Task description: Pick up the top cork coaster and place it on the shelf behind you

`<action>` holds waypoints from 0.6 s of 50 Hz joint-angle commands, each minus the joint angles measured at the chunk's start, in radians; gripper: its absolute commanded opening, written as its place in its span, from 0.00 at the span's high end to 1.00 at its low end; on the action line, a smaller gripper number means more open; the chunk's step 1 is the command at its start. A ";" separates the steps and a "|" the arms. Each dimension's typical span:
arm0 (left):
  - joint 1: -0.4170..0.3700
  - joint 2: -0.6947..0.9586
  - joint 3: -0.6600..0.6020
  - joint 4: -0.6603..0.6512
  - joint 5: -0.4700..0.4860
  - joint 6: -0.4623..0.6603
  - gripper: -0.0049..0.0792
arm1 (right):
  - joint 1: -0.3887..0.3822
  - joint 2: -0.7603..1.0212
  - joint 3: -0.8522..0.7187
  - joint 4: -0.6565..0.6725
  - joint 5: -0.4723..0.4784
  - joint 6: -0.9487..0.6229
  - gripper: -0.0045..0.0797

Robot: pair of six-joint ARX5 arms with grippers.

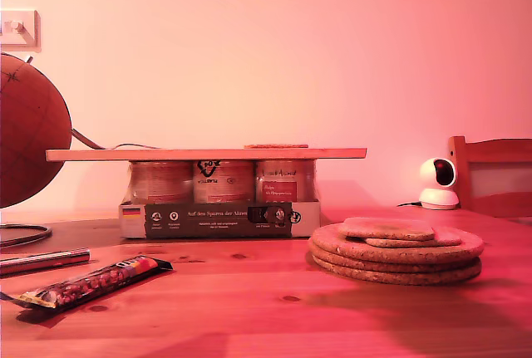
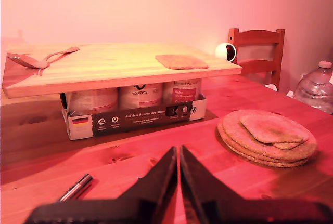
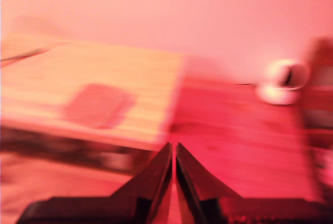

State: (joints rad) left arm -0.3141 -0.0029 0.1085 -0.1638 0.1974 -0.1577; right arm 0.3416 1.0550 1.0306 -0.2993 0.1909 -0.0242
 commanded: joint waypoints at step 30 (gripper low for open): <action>0.039 -0.003 -0.017 0.061 -0.281 0.035 0.97 | -0.111 -0.287 -0.474 0.195 -0.127 -0.002 0.96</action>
State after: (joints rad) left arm -0.2893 -0.0029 0.1085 -0.1303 -0.0692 -0.1268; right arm 0.2245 0.7883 0.5835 -0.1062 0.0723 -0.0246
